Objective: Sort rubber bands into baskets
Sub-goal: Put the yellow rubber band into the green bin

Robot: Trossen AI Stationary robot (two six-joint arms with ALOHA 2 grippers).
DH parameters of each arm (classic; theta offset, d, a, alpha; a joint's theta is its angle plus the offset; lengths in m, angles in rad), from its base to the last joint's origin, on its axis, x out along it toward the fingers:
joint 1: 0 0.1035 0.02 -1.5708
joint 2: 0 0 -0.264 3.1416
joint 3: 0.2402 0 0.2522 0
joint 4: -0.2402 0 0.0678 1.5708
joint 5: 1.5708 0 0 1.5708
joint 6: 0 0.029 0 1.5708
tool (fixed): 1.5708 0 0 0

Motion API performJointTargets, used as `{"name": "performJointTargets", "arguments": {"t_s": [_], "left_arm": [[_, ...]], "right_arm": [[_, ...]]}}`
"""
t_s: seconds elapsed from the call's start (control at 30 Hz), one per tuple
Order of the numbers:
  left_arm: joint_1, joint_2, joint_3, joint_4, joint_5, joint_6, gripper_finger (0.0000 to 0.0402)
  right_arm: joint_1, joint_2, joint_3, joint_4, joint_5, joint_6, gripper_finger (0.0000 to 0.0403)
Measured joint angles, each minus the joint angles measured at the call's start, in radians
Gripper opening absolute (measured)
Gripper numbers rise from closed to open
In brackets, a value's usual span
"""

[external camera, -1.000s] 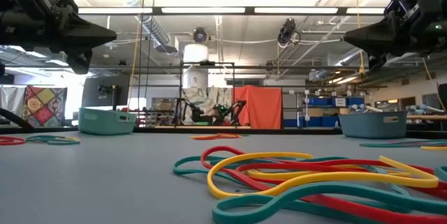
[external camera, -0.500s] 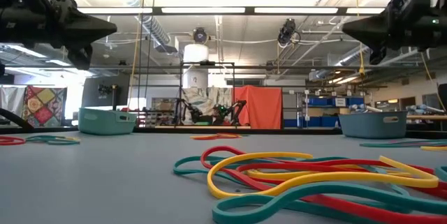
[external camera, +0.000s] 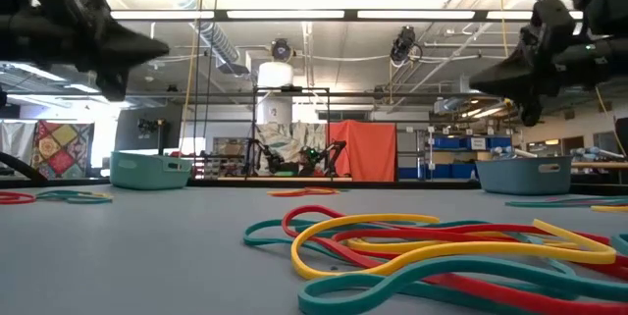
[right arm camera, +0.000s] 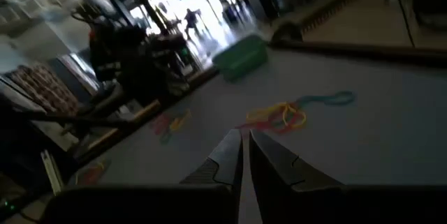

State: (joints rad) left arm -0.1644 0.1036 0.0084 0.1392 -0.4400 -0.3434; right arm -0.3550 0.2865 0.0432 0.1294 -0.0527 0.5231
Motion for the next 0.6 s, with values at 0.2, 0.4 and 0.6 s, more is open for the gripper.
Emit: {"name": "performJointTargets", "arguments": {"t_s": [0.2,0.4,0.6], "left_arm": [[0.06,0.246,0.053,0.013,-0.022,-0.056,0.0047],[0.119,0.535,0.182,0.052,-0.022,-0.044,0.0112],[0.23,0.836,0.369,0.041,0.047,0.008,0.0146]], "right_arm": [[-0.003,0.194,0.151,0.005,0.012,-0.078,0.0041],[-0.003,0.362,0.292,0.006,0.019,-0.147,0.0041],[0.003,0.47,0.328,0.007,0.026,-0.302,0.0041]]}}
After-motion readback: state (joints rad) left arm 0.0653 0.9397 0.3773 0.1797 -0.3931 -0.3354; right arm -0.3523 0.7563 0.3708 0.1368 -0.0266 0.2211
